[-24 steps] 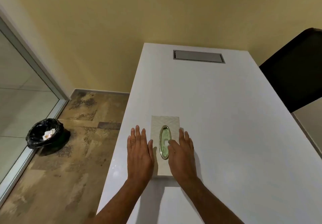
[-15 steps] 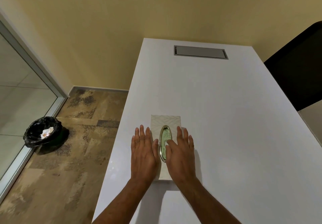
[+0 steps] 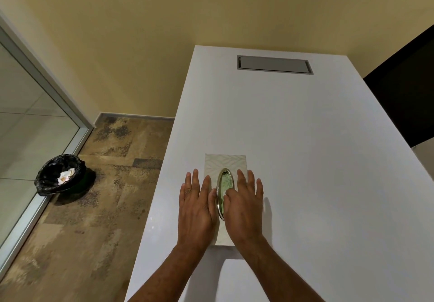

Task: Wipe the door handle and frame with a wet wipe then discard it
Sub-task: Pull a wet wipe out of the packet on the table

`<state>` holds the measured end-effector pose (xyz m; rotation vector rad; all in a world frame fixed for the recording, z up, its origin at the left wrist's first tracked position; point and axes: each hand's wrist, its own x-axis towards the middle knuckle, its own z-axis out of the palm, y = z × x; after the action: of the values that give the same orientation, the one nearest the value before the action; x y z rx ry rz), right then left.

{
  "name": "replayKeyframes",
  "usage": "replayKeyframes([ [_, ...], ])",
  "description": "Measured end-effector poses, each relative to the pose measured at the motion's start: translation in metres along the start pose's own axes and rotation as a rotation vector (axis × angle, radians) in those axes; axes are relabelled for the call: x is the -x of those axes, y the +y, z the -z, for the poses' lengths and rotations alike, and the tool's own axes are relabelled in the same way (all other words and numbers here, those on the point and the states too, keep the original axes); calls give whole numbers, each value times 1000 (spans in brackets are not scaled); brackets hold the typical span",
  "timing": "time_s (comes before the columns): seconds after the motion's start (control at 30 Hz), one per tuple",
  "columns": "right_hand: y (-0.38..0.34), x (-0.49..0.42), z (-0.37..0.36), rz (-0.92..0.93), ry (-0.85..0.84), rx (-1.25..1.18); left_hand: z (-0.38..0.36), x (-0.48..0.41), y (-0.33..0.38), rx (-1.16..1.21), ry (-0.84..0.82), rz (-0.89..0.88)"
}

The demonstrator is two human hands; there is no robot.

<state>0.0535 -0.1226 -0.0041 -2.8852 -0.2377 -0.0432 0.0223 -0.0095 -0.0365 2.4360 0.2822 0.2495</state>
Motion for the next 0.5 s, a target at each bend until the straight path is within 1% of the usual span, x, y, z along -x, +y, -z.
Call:
replayKeyframes([
  [0.23,2,0,-7,23,139,-25,1,1,2,0,-16,6],
  [0.4,6,2,-13,68,260,-120,5,0,4,-10,-22,2],
  [0.5,9,4,-10,77,353,-246,5,1,4,-29,-19,-8],
])
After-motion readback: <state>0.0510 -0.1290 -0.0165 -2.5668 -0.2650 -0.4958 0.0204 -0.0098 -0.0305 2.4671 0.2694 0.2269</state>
